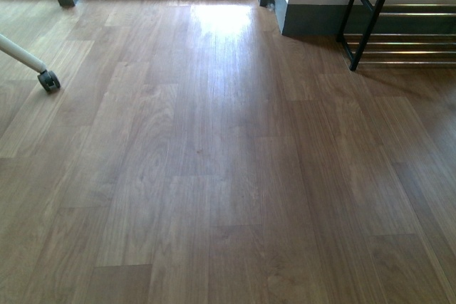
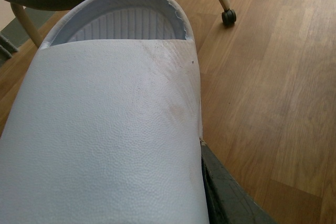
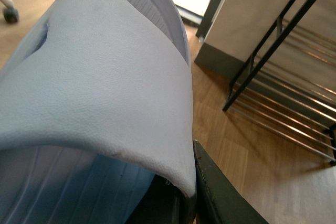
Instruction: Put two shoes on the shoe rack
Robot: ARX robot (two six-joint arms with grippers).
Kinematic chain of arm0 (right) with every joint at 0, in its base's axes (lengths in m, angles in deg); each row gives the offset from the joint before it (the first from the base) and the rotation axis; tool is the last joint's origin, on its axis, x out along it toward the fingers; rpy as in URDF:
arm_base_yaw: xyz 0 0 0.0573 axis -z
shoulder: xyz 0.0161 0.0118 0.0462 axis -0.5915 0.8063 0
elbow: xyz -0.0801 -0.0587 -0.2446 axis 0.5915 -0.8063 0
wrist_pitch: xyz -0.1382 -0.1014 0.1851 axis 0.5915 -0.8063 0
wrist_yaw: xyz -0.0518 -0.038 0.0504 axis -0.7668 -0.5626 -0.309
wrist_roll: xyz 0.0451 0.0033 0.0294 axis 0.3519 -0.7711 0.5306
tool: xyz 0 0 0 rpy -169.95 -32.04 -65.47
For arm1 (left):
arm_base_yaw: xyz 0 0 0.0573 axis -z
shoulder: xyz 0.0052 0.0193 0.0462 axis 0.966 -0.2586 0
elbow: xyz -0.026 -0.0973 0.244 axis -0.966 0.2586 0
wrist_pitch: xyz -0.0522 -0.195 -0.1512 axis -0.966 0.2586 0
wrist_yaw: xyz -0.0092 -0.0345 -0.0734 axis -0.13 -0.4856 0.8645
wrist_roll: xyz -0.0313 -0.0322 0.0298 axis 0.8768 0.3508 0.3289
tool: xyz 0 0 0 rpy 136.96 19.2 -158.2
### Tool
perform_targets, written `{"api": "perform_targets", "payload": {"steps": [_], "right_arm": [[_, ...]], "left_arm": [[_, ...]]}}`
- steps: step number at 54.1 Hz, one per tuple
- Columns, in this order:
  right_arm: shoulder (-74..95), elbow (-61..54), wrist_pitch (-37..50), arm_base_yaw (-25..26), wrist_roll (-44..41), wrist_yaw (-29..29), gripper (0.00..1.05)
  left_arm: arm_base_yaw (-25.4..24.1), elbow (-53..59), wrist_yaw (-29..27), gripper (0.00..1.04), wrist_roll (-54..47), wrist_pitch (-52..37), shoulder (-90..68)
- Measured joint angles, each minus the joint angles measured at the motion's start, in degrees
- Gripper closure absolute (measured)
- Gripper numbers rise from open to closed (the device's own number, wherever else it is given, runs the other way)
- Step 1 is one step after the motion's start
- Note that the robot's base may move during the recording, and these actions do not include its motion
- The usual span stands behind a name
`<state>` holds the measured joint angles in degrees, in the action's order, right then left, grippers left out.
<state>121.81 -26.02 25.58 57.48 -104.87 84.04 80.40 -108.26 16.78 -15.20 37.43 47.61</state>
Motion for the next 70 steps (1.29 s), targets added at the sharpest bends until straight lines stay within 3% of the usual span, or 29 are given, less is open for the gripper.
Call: {"api": "perform_targets", "payload": {"steps": [11, 70], "right_arm": [[-23.85, -1.62, -16.28, 8.79, 3.98, 10.95, 1.03], [-25.22, -2.10, -16.63, 9.55, 4.66, 11.72, 1.03]], "left_arm": [[0.00, 0.00, 0.00, 1.02, 0.02, 0.00, 0.00], [-0.02, 0.00, -0.17, 1.02, 0.02, 0.00, 0.00]]}}
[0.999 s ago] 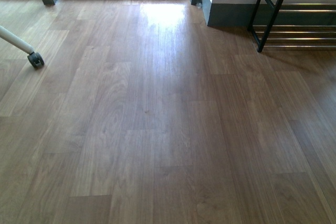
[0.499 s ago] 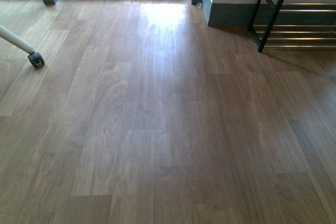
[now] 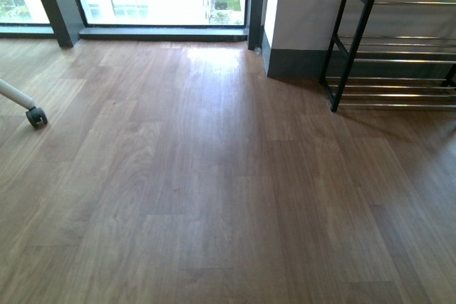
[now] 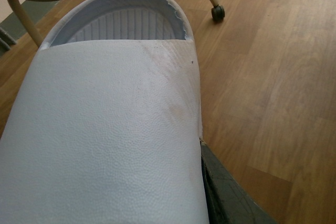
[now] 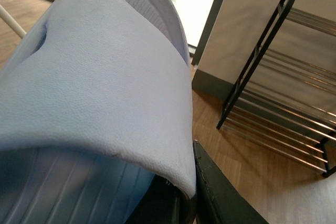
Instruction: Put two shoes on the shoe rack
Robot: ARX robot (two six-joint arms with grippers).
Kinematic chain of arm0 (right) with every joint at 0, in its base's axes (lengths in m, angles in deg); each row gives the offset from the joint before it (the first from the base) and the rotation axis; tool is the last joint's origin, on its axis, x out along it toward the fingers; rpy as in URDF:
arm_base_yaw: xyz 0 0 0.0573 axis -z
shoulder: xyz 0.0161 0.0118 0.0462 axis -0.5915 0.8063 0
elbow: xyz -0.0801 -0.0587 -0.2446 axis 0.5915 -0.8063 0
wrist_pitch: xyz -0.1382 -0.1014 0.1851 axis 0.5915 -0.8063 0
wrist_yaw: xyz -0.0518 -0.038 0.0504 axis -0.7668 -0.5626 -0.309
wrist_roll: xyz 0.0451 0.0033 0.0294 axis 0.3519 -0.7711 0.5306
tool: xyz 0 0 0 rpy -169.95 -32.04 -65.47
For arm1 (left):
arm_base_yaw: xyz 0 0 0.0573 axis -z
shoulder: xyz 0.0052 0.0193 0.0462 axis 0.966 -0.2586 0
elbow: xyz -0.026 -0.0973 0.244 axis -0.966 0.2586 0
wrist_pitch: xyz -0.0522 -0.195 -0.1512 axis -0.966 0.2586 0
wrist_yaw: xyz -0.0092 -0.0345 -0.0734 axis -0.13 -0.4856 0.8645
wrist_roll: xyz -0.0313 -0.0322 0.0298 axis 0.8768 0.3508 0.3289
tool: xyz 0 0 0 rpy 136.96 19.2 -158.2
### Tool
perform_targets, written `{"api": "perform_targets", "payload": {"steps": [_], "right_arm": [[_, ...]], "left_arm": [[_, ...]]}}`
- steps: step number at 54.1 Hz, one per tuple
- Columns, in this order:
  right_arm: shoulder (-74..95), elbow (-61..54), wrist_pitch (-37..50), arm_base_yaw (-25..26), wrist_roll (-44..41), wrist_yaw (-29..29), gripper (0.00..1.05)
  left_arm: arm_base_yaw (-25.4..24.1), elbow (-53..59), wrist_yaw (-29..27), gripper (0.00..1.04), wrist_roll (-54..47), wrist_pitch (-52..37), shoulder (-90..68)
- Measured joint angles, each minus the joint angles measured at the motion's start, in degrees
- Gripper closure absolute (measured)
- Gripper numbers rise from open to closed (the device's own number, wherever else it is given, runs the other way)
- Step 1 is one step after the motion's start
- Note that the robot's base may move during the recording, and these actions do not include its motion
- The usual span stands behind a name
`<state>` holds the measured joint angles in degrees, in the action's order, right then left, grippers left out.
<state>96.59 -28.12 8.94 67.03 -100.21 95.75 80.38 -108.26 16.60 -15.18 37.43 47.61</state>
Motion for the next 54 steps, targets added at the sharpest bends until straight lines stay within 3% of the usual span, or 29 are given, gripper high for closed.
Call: {"api": "perform_targets", "payload": {"steps": [54], "right_arm": [[-0.22, -0.04, -0.07, 0.04, 0.20, 0.07, 1.03]], "left_arm": [[-0.04, 0.00, 0.09, 1.02, -0.04, 0.00, 0.04]]}}
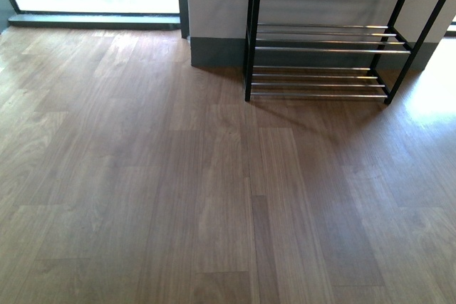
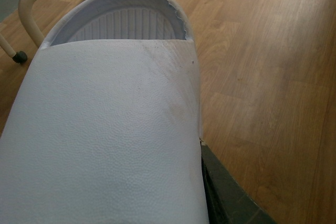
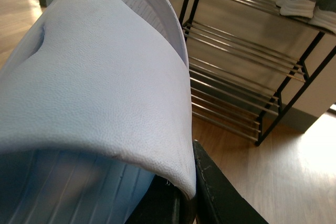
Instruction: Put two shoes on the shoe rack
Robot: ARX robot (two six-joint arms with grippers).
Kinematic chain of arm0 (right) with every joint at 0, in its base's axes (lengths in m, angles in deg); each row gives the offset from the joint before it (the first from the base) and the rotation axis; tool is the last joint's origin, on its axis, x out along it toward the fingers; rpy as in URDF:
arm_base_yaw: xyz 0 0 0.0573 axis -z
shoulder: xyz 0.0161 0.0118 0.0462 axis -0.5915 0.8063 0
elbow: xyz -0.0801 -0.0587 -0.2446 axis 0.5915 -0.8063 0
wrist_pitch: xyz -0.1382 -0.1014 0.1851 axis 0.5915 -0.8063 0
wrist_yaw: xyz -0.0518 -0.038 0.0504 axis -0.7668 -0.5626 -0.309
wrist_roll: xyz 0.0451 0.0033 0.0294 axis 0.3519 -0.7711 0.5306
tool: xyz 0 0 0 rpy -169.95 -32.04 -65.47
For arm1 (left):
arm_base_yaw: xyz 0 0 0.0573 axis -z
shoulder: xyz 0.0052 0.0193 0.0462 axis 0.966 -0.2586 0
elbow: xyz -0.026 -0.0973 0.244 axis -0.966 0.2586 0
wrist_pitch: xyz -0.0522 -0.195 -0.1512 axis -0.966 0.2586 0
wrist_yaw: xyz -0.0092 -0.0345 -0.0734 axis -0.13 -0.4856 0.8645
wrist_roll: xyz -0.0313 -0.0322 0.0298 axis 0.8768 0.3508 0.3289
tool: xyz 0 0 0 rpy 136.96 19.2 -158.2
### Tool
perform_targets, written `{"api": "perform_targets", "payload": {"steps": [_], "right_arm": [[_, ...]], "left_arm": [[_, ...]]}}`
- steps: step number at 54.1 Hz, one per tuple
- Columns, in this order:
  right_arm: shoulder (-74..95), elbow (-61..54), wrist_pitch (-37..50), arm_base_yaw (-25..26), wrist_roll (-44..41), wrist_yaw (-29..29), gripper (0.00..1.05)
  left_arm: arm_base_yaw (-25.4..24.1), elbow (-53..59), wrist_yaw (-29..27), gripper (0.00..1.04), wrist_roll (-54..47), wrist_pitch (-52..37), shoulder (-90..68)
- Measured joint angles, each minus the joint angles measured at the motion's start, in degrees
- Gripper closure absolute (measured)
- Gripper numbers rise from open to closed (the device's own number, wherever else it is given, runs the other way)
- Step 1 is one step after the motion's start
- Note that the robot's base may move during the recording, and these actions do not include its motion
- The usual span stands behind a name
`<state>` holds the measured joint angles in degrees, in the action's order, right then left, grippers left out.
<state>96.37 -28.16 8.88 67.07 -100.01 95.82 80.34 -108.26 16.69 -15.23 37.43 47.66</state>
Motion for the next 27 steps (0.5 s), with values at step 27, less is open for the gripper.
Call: {"api": "perform_targets", "payload": {"steps": [27], "right_arm": [[0.22, -0.02, 0.00, 0.00, 0.02, -0.61, 1.03]], "left_arm": [[0.02, 0.00, 0.31, 1.02, 0.00, 0.00, -0.04]]}}
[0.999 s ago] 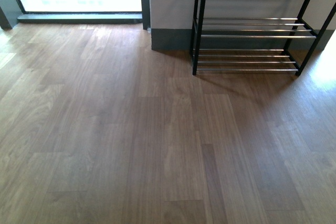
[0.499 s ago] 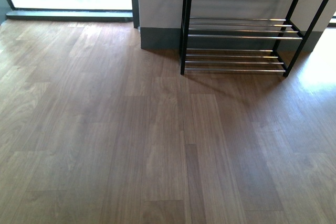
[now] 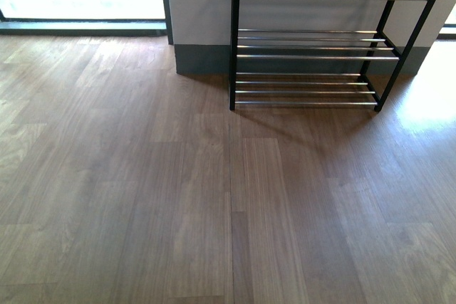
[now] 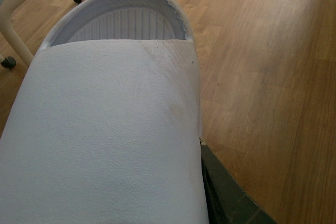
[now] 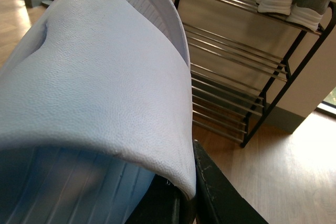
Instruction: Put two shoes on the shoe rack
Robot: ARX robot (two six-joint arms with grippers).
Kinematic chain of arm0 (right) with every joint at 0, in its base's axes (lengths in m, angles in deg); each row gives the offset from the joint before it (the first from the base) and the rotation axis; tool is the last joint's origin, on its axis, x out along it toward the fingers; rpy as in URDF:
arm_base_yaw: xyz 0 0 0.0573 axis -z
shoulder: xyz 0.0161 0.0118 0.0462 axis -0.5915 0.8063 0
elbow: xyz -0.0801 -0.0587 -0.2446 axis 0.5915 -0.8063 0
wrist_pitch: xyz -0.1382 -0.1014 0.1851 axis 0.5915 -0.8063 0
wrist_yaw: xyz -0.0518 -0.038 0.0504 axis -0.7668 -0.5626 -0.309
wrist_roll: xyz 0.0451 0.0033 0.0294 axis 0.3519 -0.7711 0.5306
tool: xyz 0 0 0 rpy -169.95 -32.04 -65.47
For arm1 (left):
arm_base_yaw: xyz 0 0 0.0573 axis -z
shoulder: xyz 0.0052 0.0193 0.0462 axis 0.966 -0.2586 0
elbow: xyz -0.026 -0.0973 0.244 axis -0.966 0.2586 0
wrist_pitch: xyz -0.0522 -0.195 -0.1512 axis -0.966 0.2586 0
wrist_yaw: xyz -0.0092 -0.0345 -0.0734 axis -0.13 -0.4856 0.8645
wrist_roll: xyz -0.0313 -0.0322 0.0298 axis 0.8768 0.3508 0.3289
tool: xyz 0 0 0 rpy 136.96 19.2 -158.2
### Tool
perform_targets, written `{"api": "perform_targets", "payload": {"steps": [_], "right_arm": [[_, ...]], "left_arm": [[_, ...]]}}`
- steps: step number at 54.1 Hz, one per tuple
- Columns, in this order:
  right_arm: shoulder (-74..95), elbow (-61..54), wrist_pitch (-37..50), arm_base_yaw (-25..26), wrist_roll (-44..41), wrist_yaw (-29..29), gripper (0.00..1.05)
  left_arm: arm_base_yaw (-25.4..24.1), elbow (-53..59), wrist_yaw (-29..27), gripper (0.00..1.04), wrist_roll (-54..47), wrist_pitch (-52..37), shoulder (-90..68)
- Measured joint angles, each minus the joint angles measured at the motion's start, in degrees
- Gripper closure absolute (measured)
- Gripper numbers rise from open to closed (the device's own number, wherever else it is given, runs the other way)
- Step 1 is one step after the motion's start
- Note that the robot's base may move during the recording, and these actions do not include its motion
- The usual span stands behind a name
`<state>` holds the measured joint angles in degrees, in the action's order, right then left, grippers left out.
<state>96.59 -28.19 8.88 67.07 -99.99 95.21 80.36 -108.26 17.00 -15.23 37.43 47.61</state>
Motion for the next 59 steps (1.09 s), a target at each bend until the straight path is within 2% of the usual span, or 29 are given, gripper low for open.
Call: {"api": "perform_targets", "payload": {"steps": [59], "right_arm": [[0.13, -0.11, -0.02, 0.02, 0.15, -0.07, 1.03]], "left_arm": [[0.04, 0.00, 0.17, 1.02, -0.02, 0.00, -0.02]]}}
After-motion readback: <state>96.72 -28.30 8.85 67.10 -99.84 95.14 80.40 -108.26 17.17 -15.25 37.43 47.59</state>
